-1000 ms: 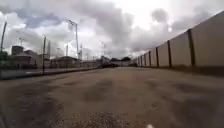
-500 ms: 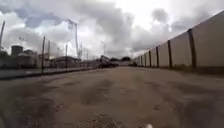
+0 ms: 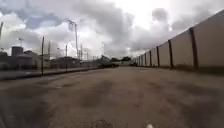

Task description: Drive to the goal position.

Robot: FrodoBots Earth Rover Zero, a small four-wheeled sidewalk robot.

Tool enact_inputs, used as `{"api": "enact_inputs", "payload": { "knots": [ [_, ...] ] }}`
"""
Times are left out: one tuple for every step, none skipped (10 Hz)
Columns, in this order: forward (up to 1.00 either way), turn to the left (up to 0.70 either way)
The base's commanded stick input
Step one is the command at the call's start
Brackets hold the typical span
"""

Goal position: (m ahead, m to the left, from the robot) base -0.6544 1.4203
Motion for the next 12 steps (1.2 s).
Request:
{"api": "enact_inputs", "payload": {
  "knots": [
    [0.30, 0.00],
    [0.30, 0.00],
    [0.30, 0.00],
    [0.30, 0.00],
    [0.30, 0.00],
    [0.30, 0.00],
    [0.30, 0.00],
    [0.30, 0.00],
    [0.30, 0.00],
    [0.30, 0.00],
    [0.30, 0.00],
    [0.30, 0.00]
  ]
}}
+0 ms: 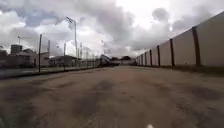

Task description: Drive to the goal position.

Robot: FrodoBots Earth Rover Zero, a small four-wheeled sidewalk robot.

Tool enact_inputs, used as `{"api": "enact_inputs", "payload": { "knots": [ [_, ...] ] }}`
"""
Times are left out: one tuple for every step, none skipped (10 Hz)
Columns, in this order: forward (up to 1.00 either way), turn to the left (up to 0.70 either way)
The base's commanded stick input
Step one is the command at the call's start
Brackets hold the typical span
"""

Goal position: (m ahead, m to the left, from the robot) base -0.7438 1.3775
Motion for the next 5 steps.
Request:
{"api": "enact_inputs", "payload": {
  "knots": [
    [0.30, 0.00],
    [0.30, 0.00],
    [0.30, 0.00],
    [0.30, 0.00],
    [0.30, 0.00]
  ]
}}
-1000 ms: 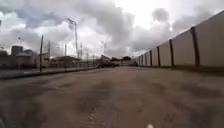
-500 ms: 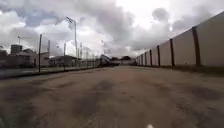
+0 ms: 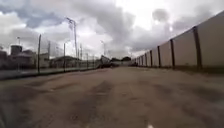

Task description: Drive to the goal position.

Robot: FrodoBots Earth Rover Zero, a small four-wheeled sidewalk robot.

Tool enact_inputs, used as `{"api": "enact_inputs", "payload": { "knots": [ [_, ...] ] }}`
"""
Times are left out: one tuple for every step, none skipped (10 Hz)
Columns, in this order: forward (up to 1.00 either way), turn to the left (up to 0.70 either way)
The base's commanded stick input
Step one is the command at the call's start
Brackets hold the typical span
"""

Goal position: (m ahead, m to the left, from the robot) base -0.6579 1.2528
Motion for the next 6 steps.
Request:
{"api": "enact_inputs", "payload": {
  "knots": [
    [0.30, 0.00],
    [0.30, 0.00],
    [0.30, 0.00],
    [0.30, 0.00],
    [0.30, 0.00],
    [0.30, 0.00]
  ]
}}
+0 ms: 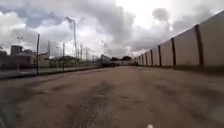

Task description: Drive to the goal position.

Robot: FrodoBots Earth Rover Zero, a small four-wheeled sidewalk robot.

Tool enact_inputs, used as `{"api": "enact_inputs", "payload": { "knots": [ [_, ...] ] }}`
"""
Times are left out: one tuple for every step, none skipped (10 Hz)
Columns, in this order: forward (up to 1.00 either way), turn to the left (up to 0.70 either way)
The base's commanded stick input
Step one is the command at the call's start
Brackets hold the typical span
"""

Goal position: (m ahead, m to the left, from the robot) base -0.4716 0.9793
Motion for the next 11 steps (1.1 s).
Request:
{"api": "enact_inputs", "payload": {
  "knots": [
    [0.30, 0.00],
    [0.30, 0.00],
    [0.30, 0.00],
    [0.30, 0.00],
    [0.30, 0.00],
    [0.30, 0.00],
    [0.30, 0.00],
    [0.30, 0.00],
    [0.30, 0.00],
    [0.30, 0.00],
    [0.30, 0.00]
  ]
}}
